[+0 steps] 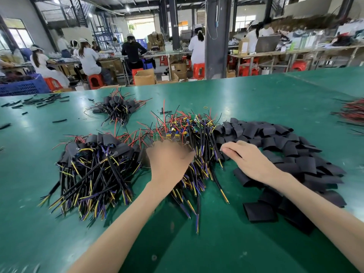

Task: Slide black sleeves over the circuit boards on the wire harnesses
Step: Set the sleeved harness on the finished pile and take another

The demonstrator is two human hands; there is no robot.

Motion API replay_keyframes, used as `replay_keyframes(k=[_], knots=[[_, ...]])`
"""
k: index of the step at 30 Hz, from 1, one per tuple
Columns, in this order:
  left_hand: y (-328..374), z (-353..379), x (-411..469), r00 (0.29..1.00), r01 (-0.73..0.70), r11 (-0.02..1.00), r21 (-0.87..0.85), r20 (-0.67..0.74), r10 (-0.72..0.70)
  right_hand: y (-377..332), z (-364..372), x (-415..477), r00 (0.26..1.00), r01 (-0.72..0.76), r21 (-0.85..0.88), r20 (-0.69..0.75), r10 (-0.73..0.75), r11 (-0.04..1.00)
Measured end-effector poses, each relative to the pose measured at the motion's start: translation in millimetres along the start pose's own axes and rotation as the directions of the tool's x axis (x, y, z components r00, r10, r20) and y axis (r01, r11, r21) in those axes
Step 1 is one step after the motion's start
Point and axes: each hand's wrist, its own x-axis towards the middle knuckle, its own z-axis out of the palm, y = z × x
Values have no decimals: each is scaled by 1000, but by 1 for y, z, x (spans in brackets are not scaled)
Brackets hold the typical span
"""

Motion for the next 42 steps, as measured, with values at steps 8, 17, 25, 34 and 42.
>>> replay_keyframes(k=[8, 17, 25, 34, 42], knots=[[8, -25, 17, 927, 343, 726, -596, 341, -158, 6, 0, 3, 997, -45, 157, -46, 53, 987], [5, -102, 32, 979, 103, 137, -985, 76, -191, 2, 6, 2, 984, -49, 240, -153, 87, 970], [-13, -145, 38, 815, -454, 814, -362, -539, 215, -2, 6, 1, 978, -26, 244, -193, 75, 970], [-31, -51, 1, 871, -400, 902, -163, -373, 319, -4, 7, 1, 982, 7, 252, -184, 41, 968], [-22, -45, -10, 920, -348, 861, -372, -313, 236, -15, 5, -3, 987, -3, 283, -153, 48, 959]])
